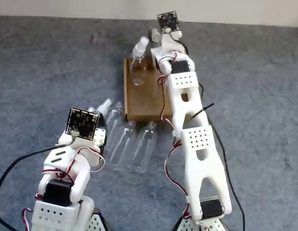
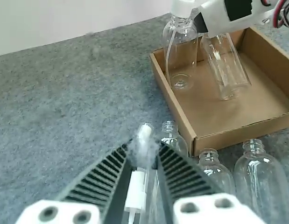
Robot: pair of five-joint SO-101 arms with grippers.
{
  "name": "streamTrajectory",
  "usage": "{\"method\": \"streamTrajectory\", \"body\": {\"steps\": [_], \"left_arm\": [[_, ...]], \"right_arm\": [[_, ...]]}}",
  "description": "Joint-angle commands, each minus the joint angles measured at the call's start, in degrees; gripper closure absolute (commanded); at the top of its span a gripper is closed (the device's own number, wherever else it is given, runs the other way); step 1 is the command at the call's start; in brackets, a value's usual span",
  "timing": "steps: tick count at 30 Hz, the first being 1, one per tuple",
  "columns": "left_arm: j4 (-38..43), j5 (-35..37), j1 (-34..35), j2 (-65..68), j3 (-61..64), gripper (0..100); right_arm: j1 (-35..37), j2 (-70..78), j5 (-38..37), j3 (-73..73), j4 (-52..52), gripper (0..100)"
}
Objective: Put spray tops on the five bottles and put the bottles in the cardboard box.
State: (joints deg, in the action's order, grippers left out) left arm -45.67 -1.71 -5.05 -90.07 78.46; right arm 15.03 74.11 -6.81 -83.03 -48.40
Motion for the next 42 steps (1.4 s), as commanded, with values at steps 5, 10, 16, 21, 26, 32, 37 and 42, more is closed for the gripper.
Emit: {"method": "streamTrajectory", "body": {"steps": [5,10,16,21,26,32,37,42], "left_arm": [[1.23,-0.18,0.66,-0.4,-0.31,100],[1.23,-0.18,0.66,-0.4,-0.31,100],[1.23,-0.18,0.66,-0.4,-0.31,100],[1.23,-0.18,0.66,-0.4,-0.31,100],[1.23,-0.18,0.66,-0.4,-0.31,100],[1.23,-0.18,0.66,-0.4,-0.31,100],[1.23,-0.18,0.66,-0.4,-0.31,100],[1.23,-0.18,0.66,-0.4,-0.31,100]], "right_arm": [[-1.01,-1.19,-0.44,-0.13,-2.51,85.0],[-1.01,-1.19,-0.44,-0.13,-3.3,85.4],[-1.63,-1.27,-0.44,-0.22,-3.3,99.8],[-3.03,-1.71,-0.35,-0.75,-4.97,99.5],[-3.82,-2.33,-0.35,-6.29,-11.12,99.5],[-5.23,-2.42,-0.35,-15.34,-20.18,99.5],[-6.73,-2.95,-0.44,-18.77,-23.69,99.5],[-8.13,-4.44,-0.44,-18.77,-23.25,99.5]]}}
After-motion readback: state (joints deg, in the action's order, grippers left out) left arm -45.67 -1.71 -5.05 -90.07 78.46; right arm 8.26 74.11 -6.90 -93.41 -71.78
